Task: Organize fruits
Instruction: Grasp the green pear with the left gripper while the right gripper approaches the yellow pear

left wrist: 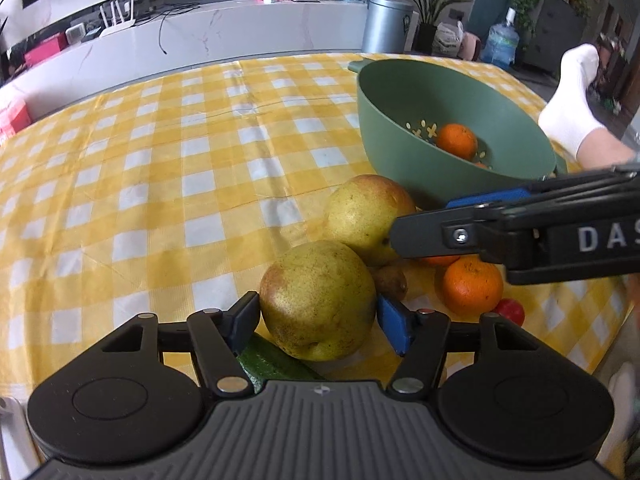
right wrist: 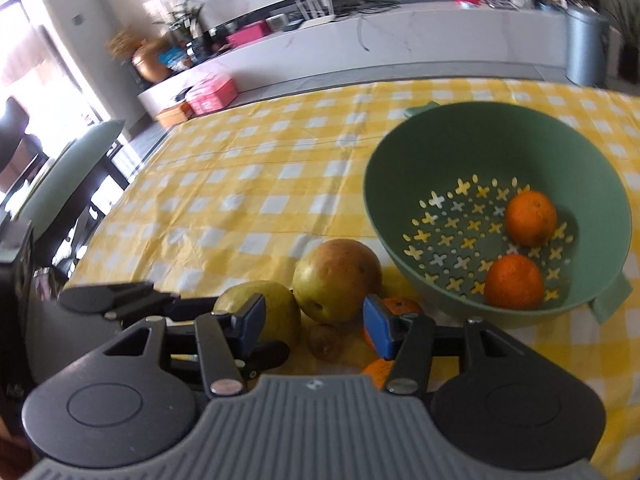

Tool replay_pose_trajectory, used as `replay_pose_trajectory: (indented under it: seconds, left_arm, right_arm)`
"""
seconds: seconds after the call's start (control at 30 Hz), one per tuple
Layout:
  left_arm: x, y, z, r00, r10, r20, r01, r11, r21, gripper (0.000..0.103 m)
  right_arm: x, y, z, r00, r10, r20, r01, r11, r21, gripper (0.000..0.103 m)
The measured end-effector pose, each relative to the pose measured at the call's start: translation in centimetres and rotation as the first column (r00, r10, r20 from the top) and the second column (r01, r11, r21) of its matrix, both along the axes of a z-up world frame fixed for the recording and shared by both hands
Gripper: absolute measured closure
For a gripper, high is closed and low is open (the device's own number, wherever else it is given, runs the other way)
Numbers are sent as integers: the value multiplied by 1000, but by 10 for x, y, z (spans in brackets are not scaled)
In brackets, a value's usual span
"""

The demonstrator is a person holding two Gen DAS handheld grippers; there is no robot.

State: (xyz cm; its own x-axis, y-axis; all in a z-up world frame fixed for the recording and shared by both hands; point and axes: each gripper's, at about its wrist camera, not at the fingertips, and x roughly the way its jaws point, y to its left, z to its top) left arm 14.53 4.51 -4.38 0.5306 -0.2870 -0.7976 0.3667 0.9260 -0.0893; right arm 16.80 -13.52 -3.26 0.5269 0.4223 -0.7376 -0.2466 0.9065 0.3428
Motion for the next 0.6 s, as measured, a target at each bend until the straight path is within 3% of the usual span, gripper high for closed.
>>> replay_pose_trajectory:
  seconds: [0.13,0.3,0.5,0.6]
  left_arm:
    - [-2,7,1,999,38,8,-38,998,-46,30]
    - [-4,14,8,994,92,63,-89,995,-49,30]
    - [-2,43,17,965,235,116,-223,969,-110,30]
    - [-1,49,16,956,260,136,-249,964,-95,30]
  right_arm:
    - [-1,8,-1,999,-50,19,50,999,19,50]
    - [-1,18,-6,994,-106,34,105,994,10,48]
    - [5,23,-10,984,-165,68,167,986,-23,42]
    - [7,28,-11,979,-181,90,185,982,-37,38]
